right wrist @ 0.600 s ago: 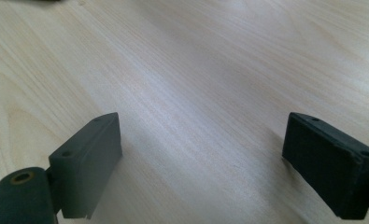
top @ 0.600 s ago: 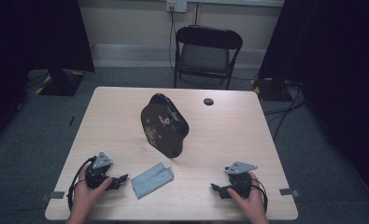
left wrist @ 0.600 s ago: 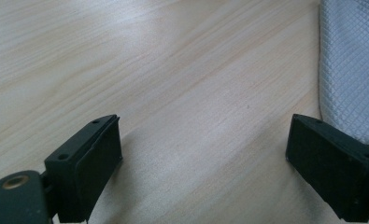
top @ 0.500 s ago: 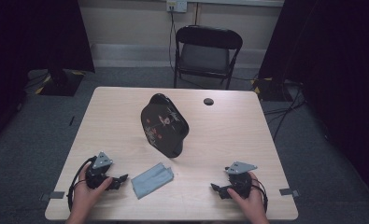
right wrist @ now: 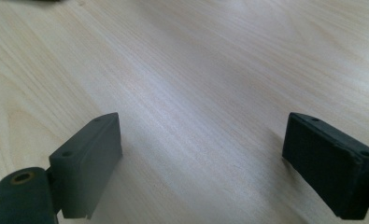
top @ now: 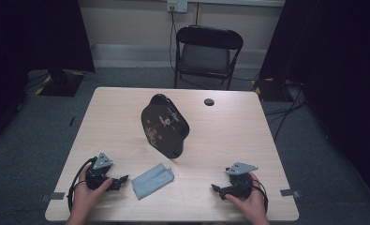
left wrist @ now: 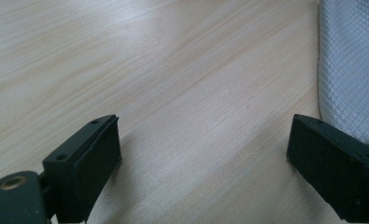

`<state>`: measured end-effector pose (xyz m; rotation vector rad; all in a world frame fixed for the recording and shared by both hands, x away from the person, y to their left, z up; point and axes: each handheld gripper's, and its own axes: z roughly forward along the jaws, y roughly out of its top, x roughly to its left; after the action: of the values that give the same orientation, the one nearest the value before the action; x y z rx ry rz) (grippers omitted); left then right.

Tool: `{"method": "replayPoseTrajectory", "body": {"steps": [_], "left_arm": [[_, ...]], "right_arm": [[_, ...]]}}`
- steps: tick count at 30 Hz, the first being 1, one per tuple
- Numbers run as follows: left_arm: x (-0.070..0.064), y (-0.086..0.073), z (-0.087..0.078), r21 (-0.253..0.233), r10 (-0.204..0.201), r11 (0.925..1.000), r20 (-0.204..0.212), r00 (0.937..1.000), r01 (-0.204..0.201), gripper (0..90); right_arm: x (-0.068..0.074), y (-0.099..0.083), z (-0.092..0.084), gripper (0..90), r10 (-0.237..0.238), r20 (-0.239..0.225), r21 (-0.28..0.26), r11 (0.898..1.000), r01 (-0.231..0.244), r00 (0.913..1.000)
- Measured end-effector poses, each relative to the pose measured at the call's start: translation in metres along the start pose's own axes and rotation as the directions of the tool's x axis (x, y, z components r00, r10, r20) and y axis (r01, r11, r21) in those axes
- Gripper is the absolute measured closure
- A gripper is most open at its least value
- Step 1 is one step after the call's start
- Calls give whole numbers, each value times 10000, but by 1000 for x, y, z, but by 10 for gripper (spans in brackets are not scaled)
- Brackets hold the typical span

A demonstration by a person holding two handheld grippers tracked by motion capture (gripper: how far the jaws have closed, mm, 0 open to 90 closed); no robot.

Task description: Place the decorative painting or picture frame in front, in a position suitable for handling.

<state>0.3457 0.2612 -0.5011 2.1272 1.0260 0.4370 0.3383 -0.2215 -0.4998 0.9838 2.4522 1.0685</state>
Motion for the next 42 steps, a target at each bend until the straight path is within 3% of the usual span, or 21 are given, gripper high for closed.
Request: {"method": "replayPoseTrajectory", "body": {"steps": [5,6,9,11,16,27,33,42], "left_arm": [[0,0,0,0,10,10000,8,10000,-10,95],[0,0,0,1,4,10000,13,10000,-4,95],[0,0,0,4,2,10000,23,10000,-2,93],[0,0,0,10,9,10000,29,10000,-9,91],[0,0,0,-3,10,10000,32,10000,-10,90],[0,0,0,-5,14,10000,35,10000,-14,90],[0,0,0,-5,16,10000,36,10000,-16,90],[0,0,0,-5,19,10000,36,10000,-19,90]], "right_arm": [[0,0,0,138,111,82,-52,9999,-111,9999],[-1,2,0,140,367,91,-4,9993,-367,9993],[0,5,0,143,286,232,224,9993,-291,9993],[2,10,2,149,205,77,420,9989,-208,9998],[2,19,2,152,440,-179,262,9987,-436,9989],[1,48,0,172,98,-427,318,9995,-84,9990],[-1,58,-2,176,279,-563,104,9996,-273,9980],[7,86,1,181,-313,-754,113,9994,322,9967]]}}
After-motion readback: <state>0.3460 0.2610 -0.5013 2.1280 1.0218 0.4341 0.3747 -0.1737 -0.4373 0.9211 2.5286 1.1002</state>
